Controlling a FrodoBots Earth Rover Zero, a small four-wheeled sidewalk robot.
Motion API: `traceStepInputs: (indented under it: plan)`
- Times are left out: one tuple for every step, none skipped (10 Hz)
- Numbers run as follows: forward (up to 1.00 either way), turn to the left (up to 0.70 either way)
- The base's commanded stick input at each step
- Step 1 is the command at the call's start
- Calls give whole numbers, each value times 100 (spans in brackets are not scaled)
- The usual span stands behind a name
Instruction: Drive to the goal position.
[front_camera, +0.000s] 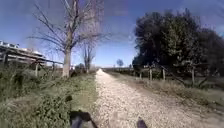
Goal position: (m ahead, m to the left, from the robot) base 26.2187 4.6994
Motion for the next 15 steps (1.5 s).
traceStepInputs:
  plan:
    - [50,0]
    - [50,0]
    - [50,0]
    - [50,0]
    - [50,0]
    - [50,0]
    - [50,0]
    - [50,0]
    - [50,0]
    - [50,0]
    - [50,0]
    - [50,0]
    - [50,0]
    - [50,0]
    - [50,0]
